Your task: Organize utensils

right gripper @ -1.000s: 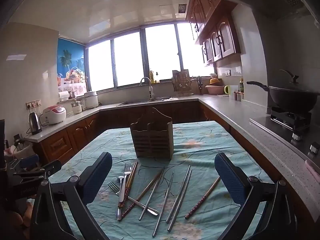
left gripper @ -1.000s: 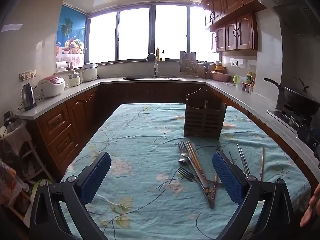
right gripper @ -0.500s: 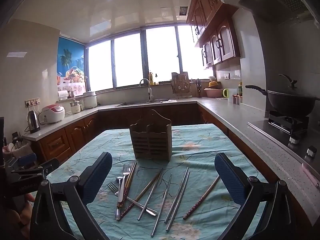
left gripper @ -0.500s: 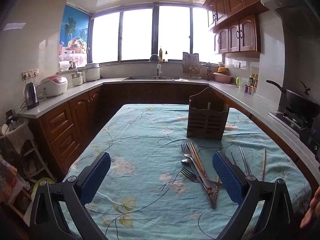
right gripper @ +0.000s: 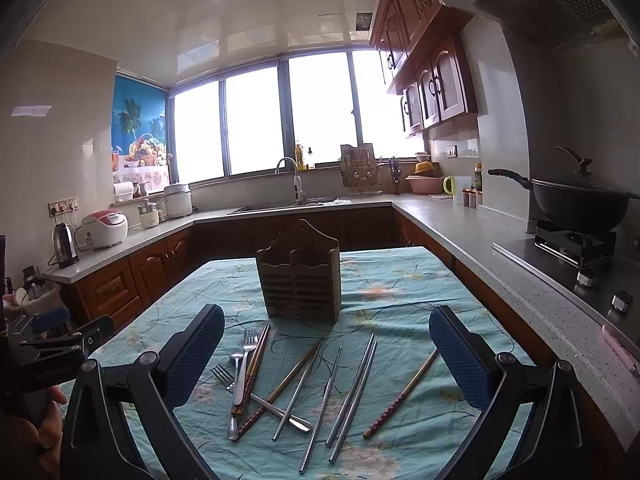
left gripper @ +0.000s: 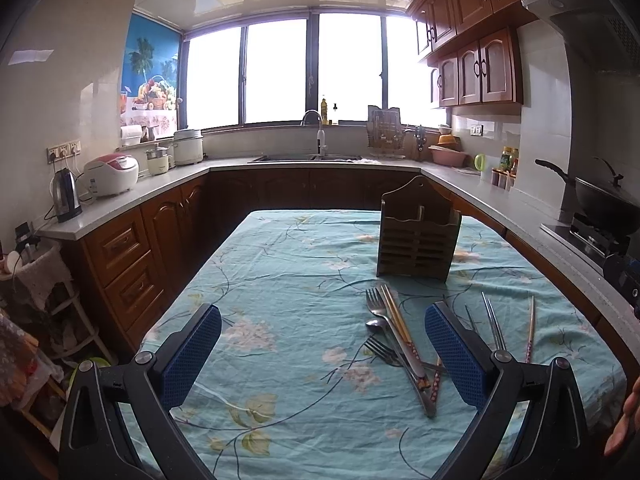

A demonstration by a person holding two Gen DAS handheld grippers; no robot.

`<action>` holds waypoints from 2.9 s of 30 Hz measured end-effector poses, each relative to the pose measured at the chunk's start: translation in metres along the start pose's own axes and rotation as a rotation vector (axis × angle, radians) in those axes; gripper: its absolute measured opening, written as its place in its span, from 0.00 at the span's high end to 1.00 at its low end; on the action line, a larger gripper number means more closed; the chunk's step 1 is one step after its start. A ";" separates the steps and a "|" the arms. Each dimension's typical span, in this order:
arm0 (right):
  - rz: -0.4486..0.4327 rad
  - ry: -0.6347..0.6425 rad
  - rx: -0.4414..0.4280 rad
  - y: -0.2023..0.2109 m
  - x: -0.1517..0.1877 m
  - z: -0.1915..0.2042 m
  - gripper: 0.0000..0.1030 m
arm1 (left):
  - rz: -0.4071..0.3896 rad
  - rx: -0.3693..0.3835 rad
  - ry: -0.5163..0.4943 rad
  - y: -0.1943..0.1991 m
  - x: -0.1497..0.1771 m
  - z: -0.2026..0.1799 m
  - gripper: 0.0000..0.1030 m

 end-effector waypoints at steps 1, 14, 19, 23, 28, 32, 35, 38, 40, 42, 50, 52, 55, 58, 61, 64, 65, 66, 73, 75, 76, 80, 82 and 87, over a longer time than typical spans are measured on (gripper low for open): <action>0.001 -0.002 -0.002 0.000 0.000 0.000 0.00 | 0.000 0.001 0.001 0.000 -0.001 0.000 0.01; 0.008 -0.001 -0.003 -0.002 0.002 0.001 0.00 | -0.010 -0.010 -0.006 0.002 -0.002 -0.001 0.01; 0.020 0.001 -0.005 -0.004 0.004 0.002 0.00 | -0.009 -0.010 -0.007 0.001 -0.001 0.000 0.01; 0.022 0.004 -0.004 -0.005 0.004 0.004 0.00 | -0.009 -0.011 -0.007 0.001 -0.001 0.000 0.01; 0.026 0.002 -0.007 -0.006 0.005 0.004 0.00 | -0.003 -0.011 -0.006 -0.001 -0.001 0.000 0.01; 0.034 -0.002 -0.006 -0.008 0.007 0.004 0.00 | -0.001 -0.012 -0.006 -0.001 0.000 0.000 0.01; 0.033 -0.002 -0.006 -0.008 0.007 0.003 0.00 | 0.001 -0.014 -0.007 -0.002 0.000 0.000 0.01; 0.034 -0.002 -0.005 -0.009 0.007 0.003 0.00 | 0.006 -0.012 -0.007 -0.004 0.001 -0.001 0.01; 0.036 -0.005 -0.005 -0.009 0.007 0.003 0.00 | 0.007 -0.012 -0.007 -0.005 0.001 -0.001 0.01; 0.039 -0.008 -0.004 -0.010 0.008 0.001 0.00 | 0.010 -0.014 -0.007 -0.006 0.002 -0.001 0.01; 0.053 -0.014 -0.002 -0.016 0.010 -0.004 0.00 | 0.042 -0.006 -0.013 -0.019 0.003 -0.003 0.01; 0.059 -0.020 0.001 -0.019 0.012 -0.006 0.00 | 0.054 -0.001 -0.016 -0.023 0.004 -0.004 0.01; 0.072 -0.027 0.002 -0.023 0.015 -0.009 0.00 | 0.100 0.028 0.001 -0.034 0.006 -0.004 0.01; 0.096 -0.044 0.001 -0.032 0.020 -0.015 0.00 | 0.162 0.055 0.027 -0.051 0.007 -0.002 0.01; 0.130 -0.066 0.000 -0.042 0.025 -0.021 0.00 | 0.206 0.065 0.035 -0.065 0.004 0.003 0.01; 0.166 -0.085 0.002 -0.053 0.030 -0.030 0.00 | 0.265 0.086 0.050 -0.083 0.000 0.007 0.01; 0.176 -0.088 0.002 -0.055 0.031 -0.032 0.00 | 0.286 0.093 0.055 -0.090 -0.001 0.007 0.01; 0.188 -0.091 0.004 -0.059 0.032 -0.034 0.00 | 0.300 0.097 0.059 -0.096 -0.002 0.008 0.01; 0.279 -0.113 0.012 -0.092 0.043 -0.049 0.00 | 0.364 0.112 0.053 -0.138 -0.015 0.008 0.01; 0.316 -0.109 0.011 -0.104 0.048 -0.050 0.01 | 0.365 0.109 0.038 -0.149 -0.018 0.007 0.02; 0.329 -0.106 0.010 -0.109 0.051 -0.051 0.02 | 0.364 0.110 0.031 -0.156 -0.020 0.006 0.03; 0.413 -0.113 0.003 -0.137 0.065 -0.052 0.22 | 0.395 0.128 0.017 -0.187 -0.024 0.000 0.08; 0.454 -0.117 0.000 -0.150 0.072 -0.053 0.36 | 0.410 0.132 0.015 -0.200 -0.024 -0.002 0.11; 0.542 -0.132 0.018 -0.175 0.085 -0.063 0.67 | 0.480 0.156 0.020 -0.246 -0.022 -0.009 0.23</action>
Point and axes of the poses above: each gripper's, at about its wrist camera, not at the fingertips, and y roughly against the way its jaws point, z to its left, x to its underside, the point moved 7 cm from there along -y, roughly the way its jaws point
